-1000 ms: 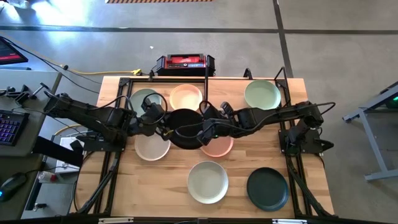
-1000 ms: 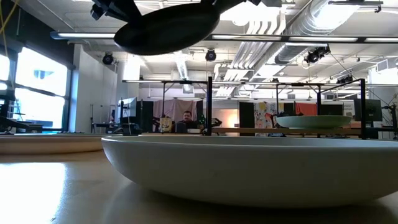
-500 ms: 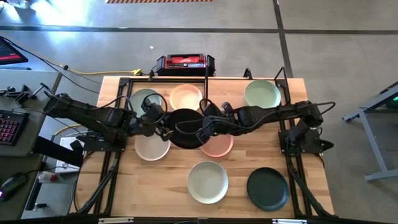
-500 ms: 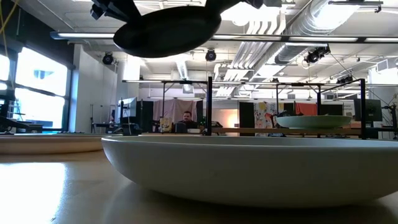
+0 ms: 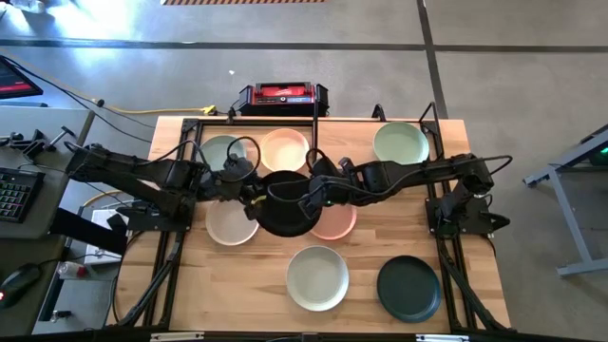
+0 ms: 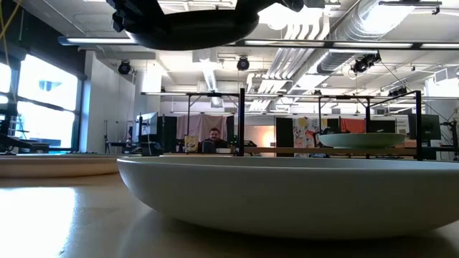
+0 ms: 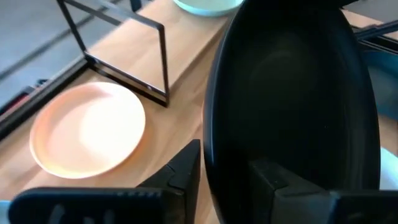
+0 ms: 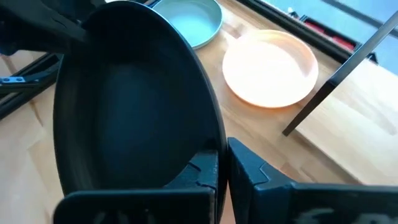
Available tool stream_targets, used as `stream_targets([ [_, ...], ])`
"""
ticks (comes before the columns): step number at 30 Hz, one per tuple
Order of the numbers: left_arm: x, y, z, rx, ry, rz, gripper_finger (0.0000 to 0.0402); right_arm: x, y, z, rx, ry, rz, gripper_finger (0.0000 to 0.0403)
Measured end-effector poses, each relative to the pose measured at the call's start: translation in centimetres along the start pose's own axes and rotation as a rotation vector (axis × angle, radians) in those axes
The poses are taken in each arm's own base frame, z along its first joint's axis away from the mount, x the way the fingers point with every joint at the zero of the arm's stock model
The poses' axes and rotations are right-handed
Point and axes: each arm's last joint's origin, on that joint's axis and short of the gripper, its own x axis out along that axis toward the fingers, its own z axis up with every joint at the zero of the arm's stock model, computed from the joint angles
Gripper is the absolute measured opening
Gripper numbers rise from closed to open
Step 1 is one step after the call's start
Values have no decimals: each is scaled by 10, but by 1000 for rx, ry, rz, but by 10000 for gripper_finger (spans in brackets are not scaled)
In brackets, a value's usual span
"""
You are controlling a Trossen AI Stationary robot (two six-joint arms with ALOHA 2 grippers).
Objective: Place and stack plates onto a shelf
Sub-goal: Stack the black plate on top of the light green plate
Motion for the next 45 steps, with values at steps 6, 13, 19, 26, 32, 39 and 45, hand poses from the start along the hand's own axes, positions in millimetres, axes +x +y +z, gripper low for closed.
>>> stream_targets([
  [6, 0, 3, 5, -38, -13, -38, 114, 0, 0, -1, 28, 19, 9, 0],
  [13, -17, 10, 11, -15, -83, -68, 119, -3, -4, -11, 53, 88, -46, 0],
  [19, -38, 20, 15, -18, -147, -93, 120, -6, -9, -18, 47, 143, -107, 0],
  [26, -51, 28, 14, -19, -168, -104, 120, -5, -20, -20, 13, 193, -186, 0],
  [32, -52, 30, 11, 3, -149, -92, 120, -4, -39, -18, -18, 265, -296, 0],
  [39, -52, 32, 12, 79, -167, -36, 120, -17, -72, -1, -7, 281, -366, 0],
  [45, -53, 34, 12, 133, -191, 42, 120, -35, -114, 25, -1, 239, -398, 0],
])
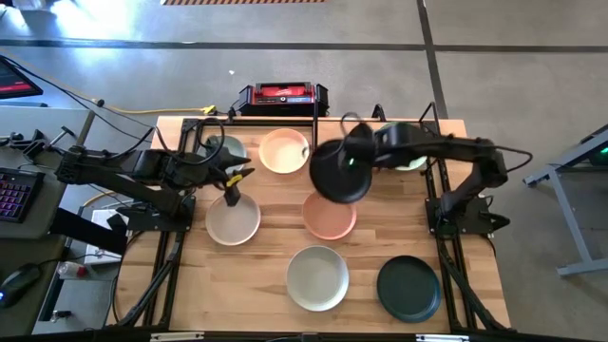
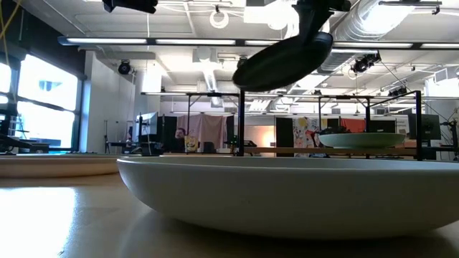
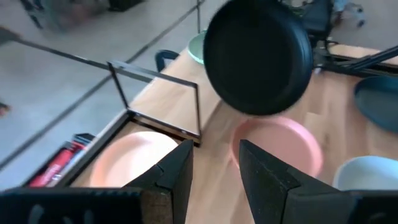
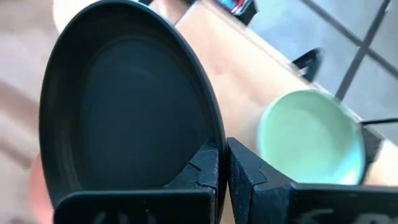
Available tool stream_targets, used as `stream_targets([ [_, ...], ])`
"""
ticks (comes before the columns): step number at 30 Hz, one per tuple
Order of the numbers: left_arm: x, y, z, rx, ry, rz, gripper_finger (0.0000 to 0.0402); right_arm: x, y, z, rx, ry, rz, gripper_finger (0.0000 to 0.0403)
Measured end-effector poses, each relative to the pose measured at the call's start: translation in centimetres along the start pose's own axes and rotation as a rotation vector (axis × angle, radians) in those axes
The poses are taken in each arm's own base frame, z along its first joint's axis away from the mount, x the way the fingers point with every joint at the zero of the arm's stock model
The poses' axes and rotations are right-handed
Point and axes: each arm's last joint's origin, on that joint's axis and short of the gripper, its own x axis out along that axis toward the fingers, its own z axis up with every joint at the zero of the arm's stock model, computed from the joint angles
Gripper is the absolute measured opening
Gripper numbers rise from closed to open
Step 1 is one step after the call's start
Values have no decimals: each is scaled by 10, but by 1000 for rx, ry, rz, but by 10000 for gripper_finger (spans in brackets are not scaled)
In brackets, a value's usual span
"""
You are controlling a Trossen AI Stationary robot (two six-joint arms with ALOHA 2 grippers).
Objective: Place and stack plates onto a shelf
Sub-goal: Stack the black plate on top of the light green plate
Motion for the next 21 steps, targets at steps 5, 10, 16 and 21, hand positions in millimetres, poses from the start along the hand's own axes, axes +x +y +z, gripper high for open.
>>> stream_targets([
  [5, 1, 5, 1, 60, -20, 110, 120, -3, -42, 16, 56, -37, -50, 0],
  [10, 3, 12, 2, 76, -24, 202, 120, 6, -80, 17, 147, -41, -87, 0],
  [16, 7, 19, 3, 80, -15, 245, 120, 27, -113, -5, 346, -77, -15, 0],
  [21, 9, 25, 4, 65, -9, 279, 120, 40, -128, -34, 597, -105, 19, 0],
])
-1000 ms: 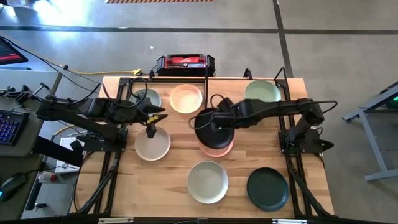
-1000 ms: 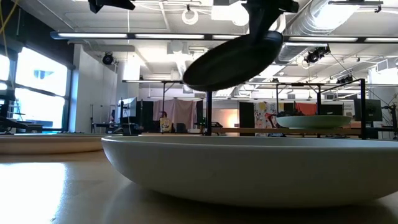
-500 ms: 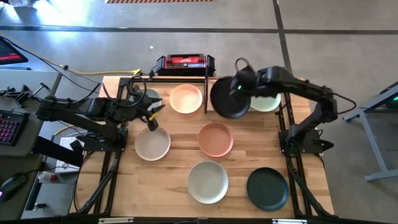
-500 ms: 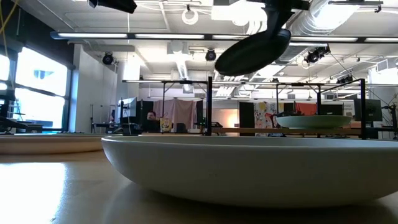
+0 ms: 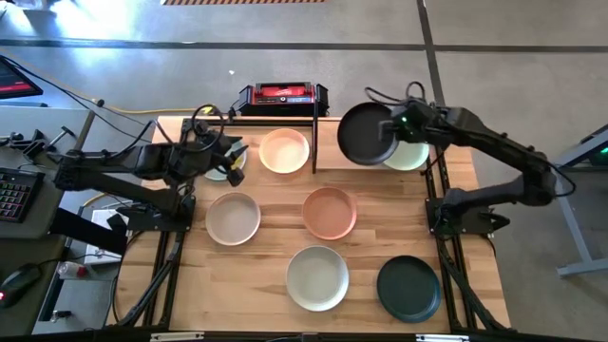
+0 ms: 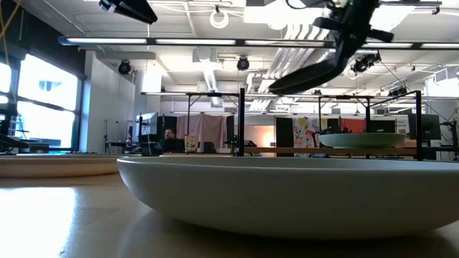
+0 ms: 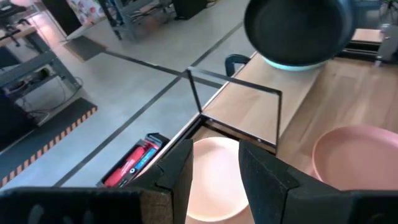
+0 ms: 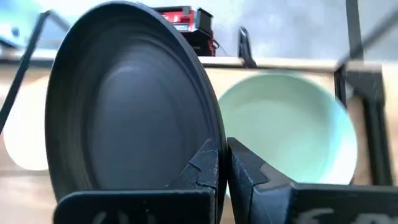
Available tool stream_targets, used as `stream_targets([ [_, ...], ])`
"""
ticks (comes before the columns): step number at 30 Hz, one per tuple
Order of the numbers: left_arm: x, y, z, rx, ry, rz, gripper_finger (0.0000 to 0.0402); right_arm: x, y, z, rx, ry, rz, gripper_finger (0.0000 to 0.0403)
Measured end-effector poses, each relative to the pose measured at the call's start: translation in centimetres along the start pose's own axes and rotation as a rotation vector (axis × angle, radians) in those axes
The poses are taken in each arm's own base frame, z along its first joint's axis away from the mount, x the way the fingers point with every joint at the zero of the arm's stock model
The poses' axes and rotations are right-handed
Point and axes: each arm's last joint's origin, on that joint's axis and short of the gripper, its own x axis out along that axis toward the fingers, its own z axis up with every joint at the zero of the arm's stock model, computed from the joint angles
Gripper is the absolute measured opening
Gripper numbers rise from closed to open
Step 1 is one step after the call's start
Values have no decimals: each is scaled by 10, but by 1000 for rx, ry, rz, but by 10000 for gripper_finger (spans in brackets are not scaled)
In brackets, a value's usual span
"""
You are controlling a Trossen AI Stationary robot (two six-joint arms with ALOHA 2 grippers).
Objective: Place and stack plates onto a shelf
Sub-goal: Stack the black plate on top of the light green plate
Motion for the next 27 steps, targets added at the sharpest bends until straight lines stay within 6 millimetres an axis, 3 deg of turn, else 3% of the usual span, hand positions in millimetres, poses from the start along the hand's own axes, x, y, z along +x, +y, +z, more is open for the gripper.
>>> stream_targets([
  [6, 3, 4, 0, -10, 6, 23, 120, 13, -16, -25, 275, -7, -4, 0],
  [14, 4, 5, 0, -14, 9, 34, 120, 29, -17, -55, 504, -26, -65, 0],
  [27, 4, 5, 0, 49, 10, 34, 120, 25, -13, -84, 772, -159, -122, 0],
])
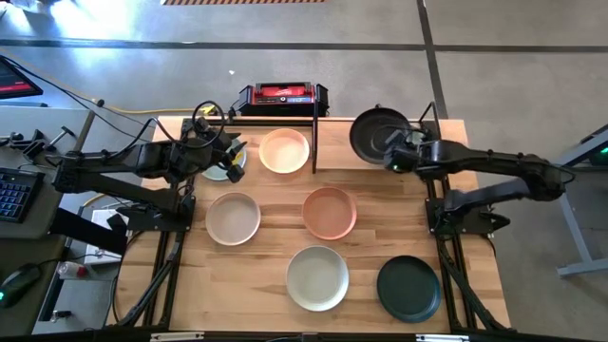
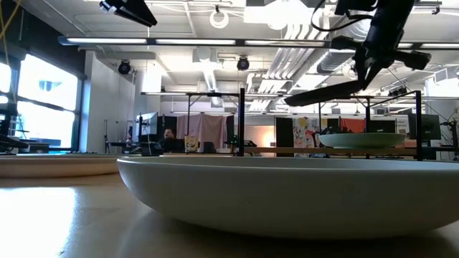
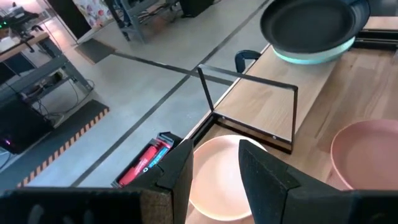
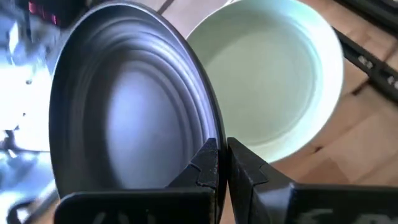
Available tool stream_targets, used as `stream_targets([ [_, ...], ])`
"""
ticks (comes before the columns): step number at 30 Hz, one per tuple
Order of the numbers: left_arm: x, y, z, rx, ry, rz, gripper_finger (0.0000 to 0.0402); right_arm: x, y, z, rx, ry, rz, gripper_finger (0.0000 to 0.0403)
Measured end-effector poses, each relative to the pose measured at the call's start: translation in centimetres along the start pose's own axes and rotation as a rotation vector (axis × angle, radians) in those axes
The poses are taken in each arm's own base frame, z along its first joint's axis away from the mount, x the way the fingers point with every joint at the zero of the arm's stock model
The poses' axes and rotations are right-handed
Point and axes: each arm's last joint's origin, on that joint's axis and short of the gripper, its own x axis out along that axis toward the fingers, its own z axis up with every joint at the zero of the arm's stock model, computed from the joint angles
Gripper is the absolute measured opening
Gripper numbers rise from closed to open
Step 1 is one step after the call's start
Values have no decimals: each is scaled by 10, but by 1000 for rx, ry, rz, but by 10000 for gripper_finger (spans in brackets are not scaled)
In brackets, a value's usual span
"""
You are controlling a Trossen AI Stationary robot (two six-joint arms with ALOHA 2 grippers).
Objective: Place and stack plates onto a shelf
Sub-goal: Stack the black plate on top of the light green plate
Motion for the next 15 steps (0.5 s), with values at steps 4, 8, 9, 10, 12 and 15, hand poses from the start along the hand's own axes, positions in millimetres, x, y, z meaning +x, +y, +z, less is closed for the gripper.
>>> stream_targets([
  [4, 0, 0, 0, 1, 0, 0, 120, 3, 0, -11, 37, -20, -18, 0],
  [8, 0, 0, 0, 12, 0, 0, 120, 11, 3, -19, 14, -67, -31, 0],
  [9, 0, 0, 0, 19, 0, 0, 120, 12, 3, -20, 9, -73, -35, 0],
  [10, 0, 0, 0, 25, 0, 0, 120, 14, 3, -21, 5, -78, -44, 0],
  [12, 0, 0, 0, 25, 1, 0, 120, 16, 2, -21, -15, -87, -75, 0],
  [15, 0, 0, 0, 25, 0, 0, 120, 16, -2, -18, -50, -99, -129, 0],
])
